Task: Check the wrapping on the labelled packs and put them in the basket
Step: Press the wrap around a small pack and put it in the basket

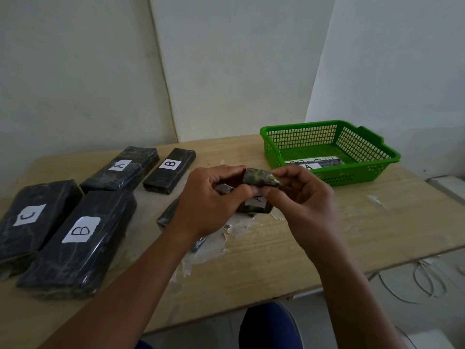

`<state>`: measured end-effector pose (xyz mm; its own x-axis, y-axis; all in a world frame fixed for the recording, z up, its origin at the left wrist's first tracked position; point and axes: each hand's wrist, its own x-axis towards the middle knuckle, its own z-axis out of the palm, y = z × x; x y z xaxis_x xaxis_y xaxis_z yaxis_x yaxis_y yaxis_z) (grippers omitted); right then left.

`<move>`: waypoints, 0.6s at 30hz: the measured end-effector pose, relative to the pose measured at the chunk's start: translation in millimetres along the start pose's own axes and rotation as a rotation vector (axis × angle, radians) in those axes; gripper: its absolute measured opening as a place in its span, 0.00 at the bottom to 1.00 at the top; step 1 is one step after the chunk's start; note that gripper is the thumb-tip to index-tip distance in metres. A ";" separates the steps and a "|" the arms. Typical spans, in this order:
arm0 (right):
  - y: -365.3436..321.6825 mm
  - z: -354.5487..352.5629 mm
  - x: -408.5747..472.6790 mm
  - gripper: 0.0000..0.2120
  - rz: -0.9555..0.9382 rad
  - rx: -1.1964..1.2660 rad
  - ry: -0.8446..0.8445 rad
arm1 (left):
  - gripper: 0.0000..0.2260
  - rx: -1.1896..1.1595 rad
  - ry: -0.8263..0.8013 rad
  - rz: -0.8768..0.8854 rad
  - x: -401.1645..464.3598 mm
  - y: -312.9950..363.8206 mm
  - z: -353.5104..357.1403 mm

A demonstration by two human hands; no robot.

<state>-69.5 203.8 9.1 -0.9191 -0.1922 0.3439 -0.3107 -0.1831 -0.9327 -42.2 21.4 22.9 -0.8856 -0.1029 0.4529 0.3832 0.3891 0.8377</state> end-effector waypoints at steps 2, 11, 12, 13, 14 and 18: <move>0.8 3.4 1.7 0.09 0.067 0.016 0.026 | 0.09 -0.015 0.023 -0.109 1.8 2.1 4.5; 2.4 9.4 6.9 0.06 0.322 0.301 0.138 | 0.16 -0.173 -0.023 -0.331 5.6 6.5 6.2; 3.2 10.1 7.6 0.06 0.345 0.355 0.159 | 0.19 -0.194 -0.018 -0.349 4.6 6.4 7.1; 3.4 10.6 7.8 0.07 0.362 0.384 0.173 | 0.20 -0.206 0.006 -0.362 4.3 5.4 7.8; 3.6 10.9 7.5 0.08 0.371 0.384 0.168 | 0.19 -0.219 0.043 -0.366 4.1 5.0 8.2; 3.2 9.5 5.1 0.23 0.271 0.016 0.028 | 0.10 -0.223 0.103 -0.331 8.2 4.7 5.3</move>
<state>-72.9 193.0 8.9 -0.9746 -0.2099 0.0783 -0.0484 -0.1440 -0.9884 -49.1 27.2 28.9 -0.9441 -0.2842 0.1669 0.1398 0.1131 0.9837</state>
